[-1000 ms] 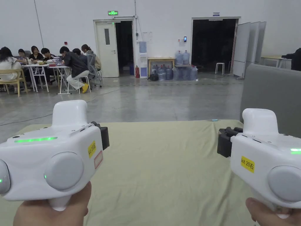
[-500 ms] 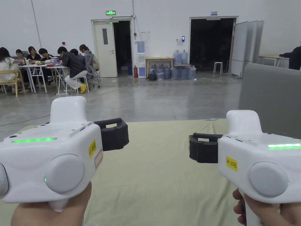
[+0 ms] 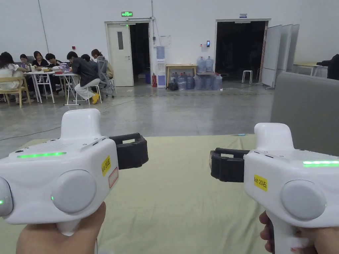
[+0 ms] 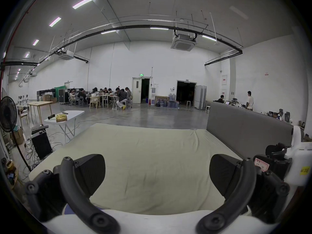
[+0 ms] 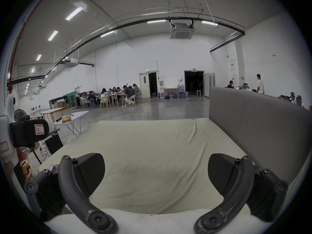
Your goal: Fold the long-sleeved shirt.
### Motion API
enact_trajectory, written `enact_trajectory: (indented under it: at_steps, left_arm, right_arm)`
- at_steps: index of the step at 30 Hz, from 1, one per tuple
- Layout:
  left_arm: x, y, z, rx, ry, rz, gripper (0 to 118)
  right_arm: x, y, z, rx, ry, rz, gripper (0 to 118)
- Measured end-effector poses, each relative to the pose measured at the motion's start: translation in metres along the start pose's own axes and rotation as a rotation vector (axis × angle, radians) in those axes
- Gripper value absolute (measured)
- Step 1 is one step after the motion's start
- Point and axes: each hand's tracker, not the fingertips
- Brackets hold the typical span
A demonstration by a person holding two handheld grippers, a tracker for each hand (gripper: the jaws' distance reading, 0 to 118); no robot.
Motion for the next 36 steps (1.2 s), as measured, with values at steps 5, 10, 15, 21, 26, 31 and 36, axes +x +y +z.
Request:
enact_trajectory:
  at_steps: [5, 10, 15, 21, 26, 31, 36]
  left_arm:
    - [0.0007, -0.0009, -0.0001, -0.009, -0.005, -0.001, 118]
    - [0.0005, -0.0014, 0.0013, -0.012, -0.004, -0.008, 118]
    - [-0.0013, -0.0011, 0.0005, -0.011, 0.002, -0.006, 118]
    - [-0.0029, -0.0037, -0.0002, -0.022, 0.006, -0.013, 118]
    - [-0.004, -0.0039, -0.0008, -0.024, 0.003, -0.012, 118]
    - [-0.004, -0.0027, -0.0004, -0.02, 0.002, -0.011, 118]
    - [-0.0033, -0.003, 0.0007, -0.019, 0.001, -0.011, 118]
  right_arm:
    - [-0.006, -0.0009, 0.0014, 0.004, -0.036, 0.02, 118]
    - [-0.0052, -0.0007, 0.0018, 0.003, -0.025, 0.006, 118]
    - [-0.0085, -0.0022, 0.0017, 0.006, -0.045, 0.026, 118]
    - [-0.0099, -0.0044, 0.0016, 0.007, -0.043, 0.013, 118]
    - [-0.0071, -0.0029, 0.0006, 0.005, -0.033, -0.015, 118]
    - [-0.0054, -0.0014, 0.0005, 0.005, -0.032, -0.028, 118]
    - [-0.0041, -0.0021, 0.0003, 0.004, -0.035, -0.032, 118]
